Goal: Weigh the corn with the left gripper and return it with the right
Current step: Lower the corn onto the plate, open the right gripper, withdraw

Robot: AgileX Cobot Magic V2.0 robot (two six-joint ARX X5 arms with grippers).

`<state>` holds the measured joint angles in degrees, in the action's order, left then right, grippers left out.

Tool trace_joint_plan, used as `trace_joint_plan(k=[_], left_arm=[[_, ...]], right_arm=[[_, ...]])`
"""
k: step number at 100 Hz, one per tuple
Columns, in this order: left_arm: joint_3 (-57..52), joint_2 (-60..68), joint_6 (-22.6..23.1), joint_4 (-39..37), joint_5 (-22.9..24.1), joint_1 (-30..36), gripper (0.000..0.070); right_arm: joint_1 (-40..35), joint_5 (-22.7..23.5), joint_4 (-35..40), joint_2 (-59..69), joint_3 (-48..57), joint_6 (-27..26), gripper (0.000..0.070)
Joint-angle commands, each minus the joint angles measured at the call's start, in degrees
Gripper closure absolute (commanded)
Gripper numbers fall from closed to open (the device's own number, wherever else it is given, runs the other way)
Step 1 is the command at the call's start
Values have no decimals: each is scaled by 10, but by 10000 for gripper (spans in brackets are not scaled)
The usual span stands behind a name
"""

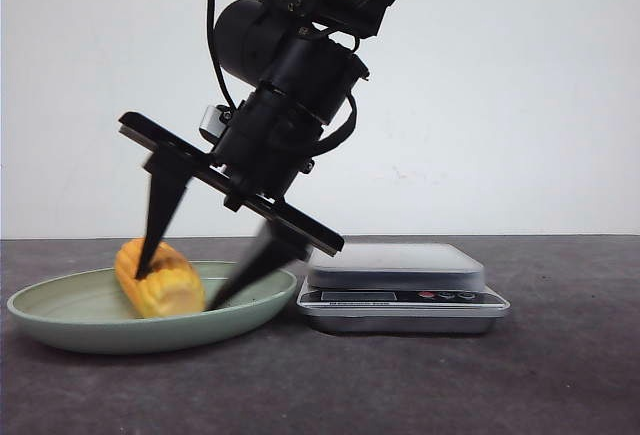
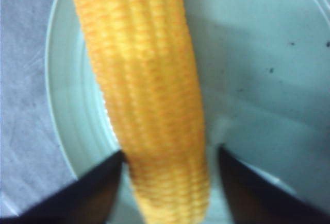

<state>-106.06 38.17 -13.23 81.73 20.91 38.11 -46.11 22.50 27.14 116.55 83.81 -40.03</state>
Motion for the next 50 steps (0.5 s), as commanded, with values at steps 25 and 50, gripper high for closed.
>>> trace_joint_plan(k=[25,50], left_arm=[[52,3,-14,31,1,3,684],[85,3,-37,31,3,3,684]], right_arm=[[34,-59,-64,-107,11,105,174],[30,-114,-39,-306,10,298,694]])
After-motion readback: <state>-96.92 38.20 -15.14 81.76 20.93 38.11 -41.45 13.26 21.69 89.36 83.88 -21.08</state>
